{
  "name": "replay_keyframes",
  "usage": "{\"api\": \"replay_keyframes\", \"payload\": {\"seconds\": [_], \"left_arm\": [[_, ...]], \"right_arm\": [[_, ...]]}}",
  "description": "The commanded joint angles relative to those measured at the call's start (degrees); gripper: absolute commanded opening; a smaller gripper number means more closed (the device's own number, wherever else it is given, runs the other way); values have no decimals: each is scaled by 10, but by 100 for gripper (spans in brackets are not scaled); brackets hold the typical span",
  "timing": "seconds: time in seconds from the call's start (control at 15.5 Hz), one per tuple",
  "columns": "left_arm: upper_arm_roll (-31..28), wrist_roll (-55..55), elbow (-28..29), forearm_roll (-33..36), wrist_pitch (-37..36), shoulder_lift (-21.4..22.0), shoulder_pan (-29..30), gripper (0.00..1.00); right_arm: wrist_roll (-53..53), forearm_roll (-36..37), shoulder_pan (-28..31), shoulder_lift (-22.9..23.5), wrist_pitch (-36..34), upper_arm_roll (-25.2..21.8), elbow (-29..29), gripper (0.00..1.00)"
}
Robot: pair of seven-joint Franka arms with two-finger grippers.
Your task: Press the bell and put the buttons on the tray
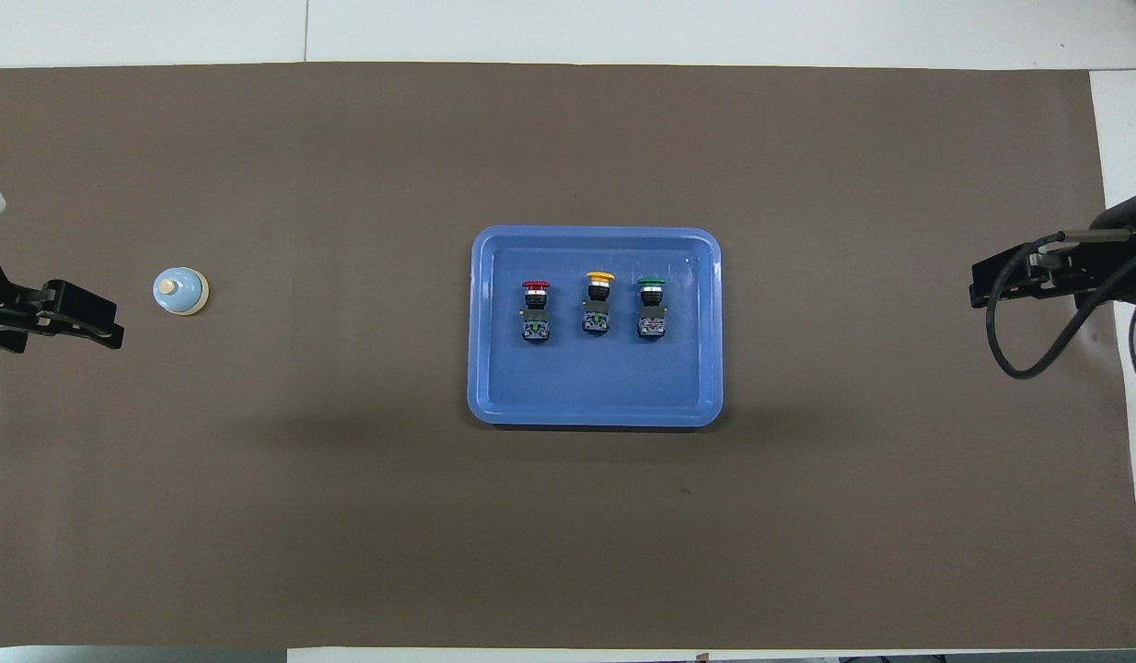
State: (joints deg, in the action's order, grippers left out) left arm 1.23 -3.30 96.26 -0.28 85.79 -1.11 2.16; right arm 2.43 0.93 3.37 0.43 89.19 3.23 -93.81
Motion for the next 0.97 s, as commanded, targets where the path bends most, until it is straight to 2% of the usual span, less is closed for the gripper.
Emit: {"api": "replay_keyframes", "payload": {"seconds": [0.0,0.32,0.91], "left_arm": [[-6,7,4,-8,7,9,-6,100],[-5,4,-8,-6,34,3,-8,100],[-3,4,-11,-3,37,3,-9,100]], "right_arm": [[-15,4,6,-9,2,5,-7,100],[-15,4,6,-9,2,5,-7,100],[-15,4,6,-9,1,5,-7,100]]}}
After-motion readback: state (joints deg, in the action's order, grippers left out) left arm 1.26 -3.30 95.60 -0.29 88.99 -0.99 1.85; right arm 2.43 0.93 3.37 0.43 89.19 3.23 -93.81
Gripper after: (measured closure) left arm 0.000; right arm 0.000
